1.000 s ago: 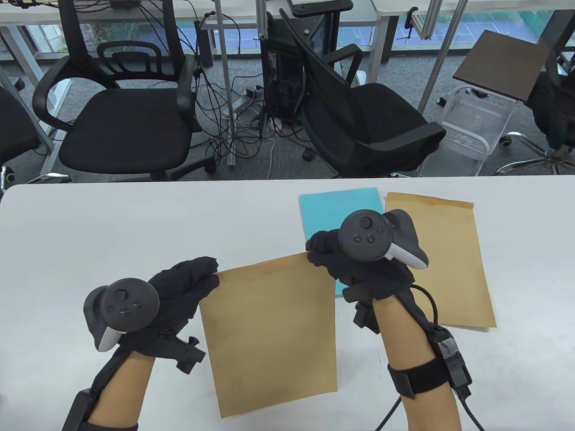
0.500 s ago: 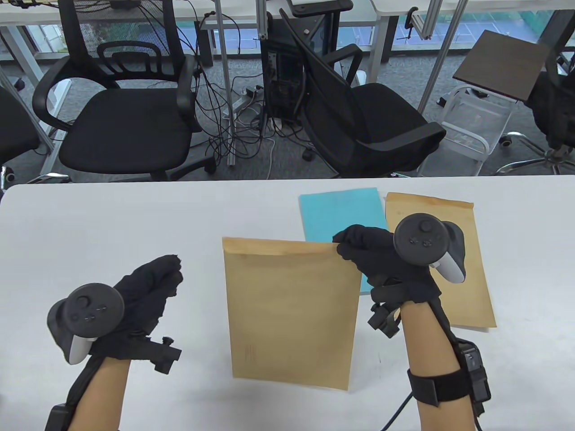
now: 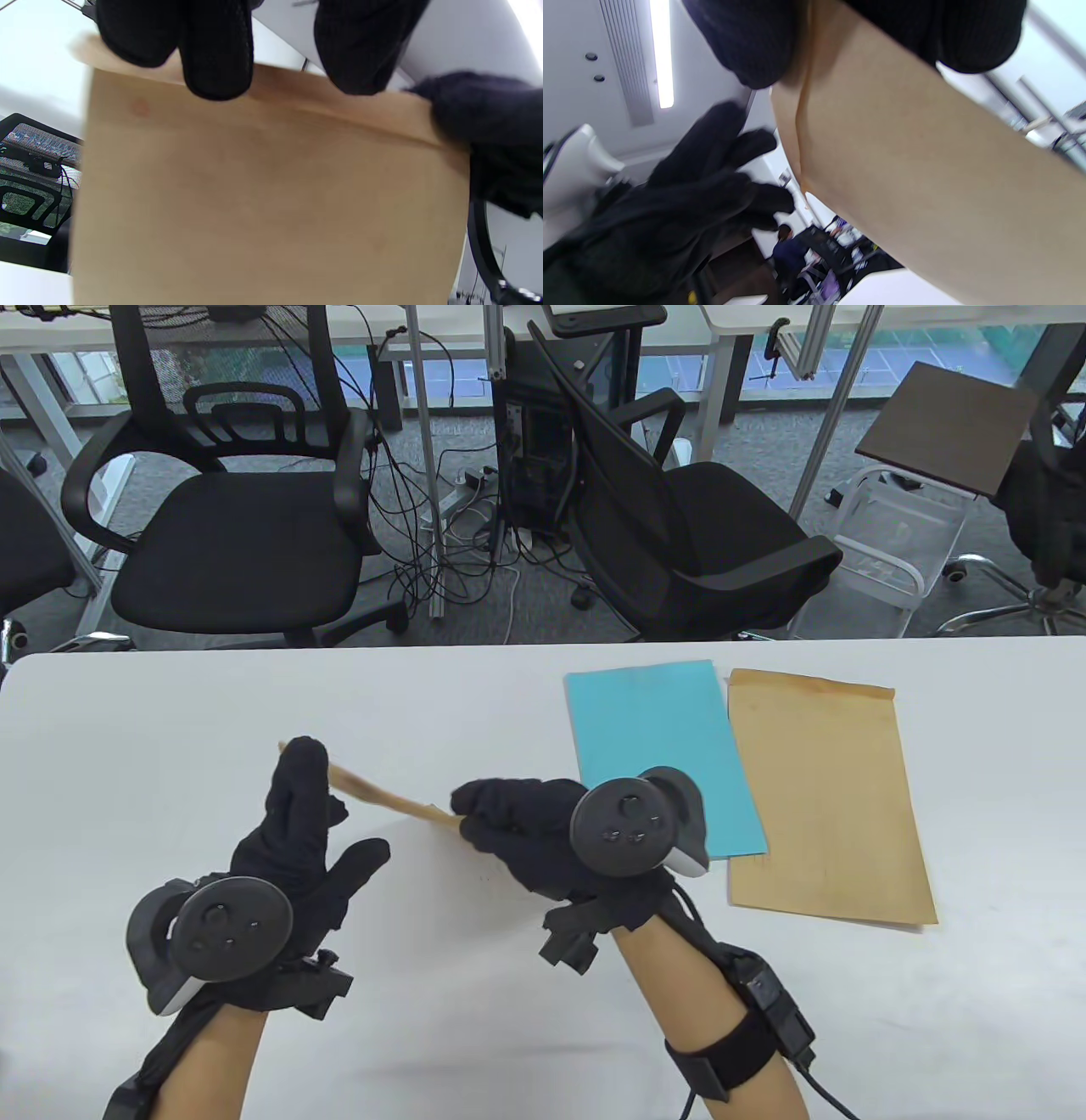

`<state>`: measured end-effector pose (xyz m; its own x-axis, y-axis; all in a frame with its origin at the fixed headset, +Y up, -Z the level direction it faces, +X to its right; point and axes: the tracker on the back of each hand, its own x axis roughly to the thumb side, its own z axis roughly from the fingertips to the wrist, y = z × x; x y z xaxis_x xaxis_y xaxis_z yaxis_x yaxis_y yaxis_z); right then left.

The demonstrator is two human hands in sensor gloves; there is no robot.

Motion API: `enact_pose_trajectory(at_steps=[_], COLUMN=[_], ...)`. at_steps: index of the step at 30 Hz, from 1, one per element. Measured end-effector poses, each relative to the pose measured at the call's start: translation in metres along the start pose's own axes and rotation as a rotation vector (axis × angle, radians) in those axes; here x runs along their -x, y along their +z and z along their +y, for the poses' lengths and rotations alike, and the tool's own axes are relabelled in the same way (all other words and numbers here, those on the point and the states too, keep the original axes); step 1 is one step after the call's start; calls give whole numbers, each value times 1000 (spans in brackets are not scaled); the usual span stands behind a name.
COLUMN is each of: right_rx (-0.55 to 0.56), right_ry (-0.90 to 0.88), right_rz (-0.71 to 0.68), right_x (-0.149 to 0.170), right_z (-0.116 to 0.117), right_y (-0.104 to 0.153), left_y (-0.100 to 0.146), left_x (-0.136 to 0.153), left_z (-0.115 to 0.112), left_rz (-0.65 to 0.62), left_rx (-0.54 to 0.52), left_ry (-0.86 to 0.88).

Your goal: Stuff flat paper into A4 envelope

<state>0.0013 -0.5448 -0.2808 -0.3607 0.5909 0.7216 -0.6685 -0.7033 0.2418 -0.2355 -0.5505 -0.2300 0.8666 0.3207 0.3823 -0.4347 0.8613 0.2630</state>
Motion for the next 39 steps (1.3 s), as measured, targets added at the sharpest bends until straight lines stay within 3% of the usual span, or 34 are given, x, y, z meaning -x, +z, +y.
enact_pose_trajectory(at_steps=[4, 6, 11, 16, 20, 25, 26, 29, 35, 39], right_rx=[-151, -175, -121, -240, -231, -262, -237, -42, 79, 76], right_ry=[-110, -106, -181, -291, -137, -71, -78, 191, 489, 563], right_rz=[-20, -33, -53, 42, 146, 240, 225, 159, 176, 178], right_x=[-5, -4, 5, 31, 56, 78, 77, 71, 75, 79], right_z=[29, 35, 35, 22, 14, 14, 15, 10, 10, 27], right_y=[-9, -11, -8, 6, 18, 30, 31, 29, 19, 3], left_y=[1, 5, 10, 17, 22, 23, 23, 24, 43, 58], left_x=[5, 9, 15, 34, 45, 59, 59, 66, 76, 80], left_z=[-17, -22, -18, -6, -5, -12, -14, -24, -54, -80], left_rz=[55, 98, 92, 55, 30, 49, 56, 122, 176, 180], left_rx=[204, 273, 170, 30, -28, -79, -81, -140, -75, -21], left_ry=[15, 55, 34, 157, 304, 440, 433, 357, 306, 310])
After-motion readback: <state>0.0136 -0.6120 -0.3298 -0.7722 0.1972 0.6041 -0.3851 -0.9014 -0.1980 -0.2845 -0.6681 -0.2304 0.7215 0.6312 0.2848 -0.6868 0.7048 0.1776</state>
